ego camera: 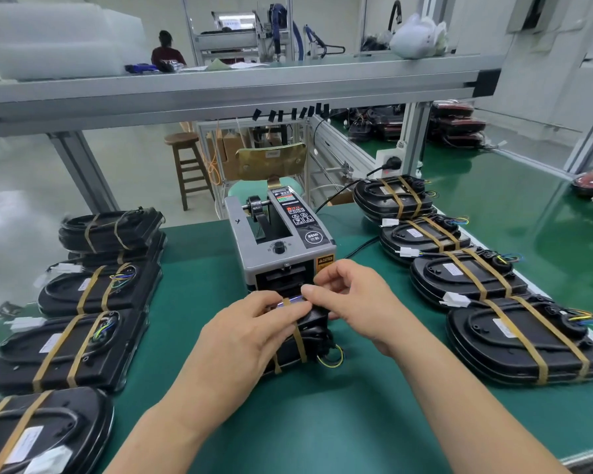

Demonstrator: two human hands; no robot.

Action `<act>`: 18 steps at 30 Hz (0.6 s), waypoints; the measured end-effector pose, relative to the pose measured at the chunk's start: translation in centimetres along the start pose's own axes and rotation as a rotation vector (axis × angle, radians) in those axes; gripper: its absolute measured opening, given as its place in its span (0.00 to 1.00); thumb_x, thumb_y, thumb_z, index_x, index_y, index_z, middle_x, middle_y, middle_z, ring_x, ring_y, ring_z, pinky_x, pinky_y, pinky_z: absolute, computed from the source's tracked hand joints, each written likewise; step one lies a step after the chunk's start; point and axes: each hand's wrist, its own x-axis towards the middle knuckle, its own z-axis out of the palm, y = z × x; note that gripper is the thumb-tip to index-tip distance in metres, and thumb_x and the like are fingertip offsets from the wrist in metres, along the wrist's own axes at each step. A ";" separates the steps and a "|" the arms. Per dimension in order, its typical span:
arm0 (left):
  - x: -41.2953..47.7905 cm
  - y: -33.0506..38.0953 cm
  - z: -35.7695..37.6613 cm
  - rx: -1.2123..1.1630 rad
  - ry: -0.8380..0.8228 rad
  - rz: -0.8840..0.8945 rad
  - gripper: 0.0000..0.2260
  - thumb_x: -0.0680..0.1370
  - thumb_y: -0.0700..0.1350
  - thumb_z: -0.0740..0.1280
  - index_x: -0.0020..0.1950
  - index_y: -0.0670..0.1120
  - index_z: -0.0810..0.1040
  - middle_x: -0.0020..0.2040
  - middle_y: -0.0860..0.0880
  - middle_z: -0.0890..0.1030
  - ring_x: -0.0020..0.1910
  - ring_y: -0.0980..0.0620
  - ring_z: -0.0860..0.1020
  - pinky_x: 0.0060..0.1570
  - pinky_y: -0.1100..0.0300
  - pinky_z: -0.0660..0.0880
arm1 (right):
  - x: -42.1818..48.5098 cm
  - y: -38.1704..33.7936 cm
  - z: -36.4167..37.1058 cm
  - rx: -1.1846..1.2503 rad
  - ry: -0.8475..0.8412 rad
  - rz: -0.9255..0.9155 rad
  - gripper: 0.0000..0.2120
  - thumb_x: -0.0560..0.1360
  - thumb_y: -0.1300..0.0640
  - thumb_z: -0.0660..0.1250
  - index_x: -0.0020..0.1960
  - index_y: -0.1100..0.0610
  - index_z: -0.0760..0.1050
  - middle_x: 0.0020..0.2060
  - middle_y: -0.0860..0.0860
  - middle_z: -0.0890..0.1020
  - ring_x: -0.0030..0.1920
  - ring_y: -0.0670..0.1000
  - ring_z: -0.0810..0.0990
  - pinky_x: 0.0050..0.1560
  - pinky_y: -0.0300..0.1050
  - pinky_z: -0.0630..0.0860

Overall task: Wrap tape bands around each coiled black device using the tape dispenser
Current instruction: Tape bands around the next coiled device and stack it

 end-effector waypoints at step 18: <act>0.1 -0.1 -0.3 -0.061 0.042 -0.063 0.08 0.79 0.48 0.68 0.58 0.53 0.76 0.49 0.61 0.77 0.45 0.56 0.76 0.45 0.53 0.76 | -1.2 2.5 -1.1 0.146 -0.238 -0.058 0.22 0.67 0.43 0.76 0.60 0.46 0.78 0.52 0.42 0.84 0.56 0.40 0.80 0.57 0.36 0.76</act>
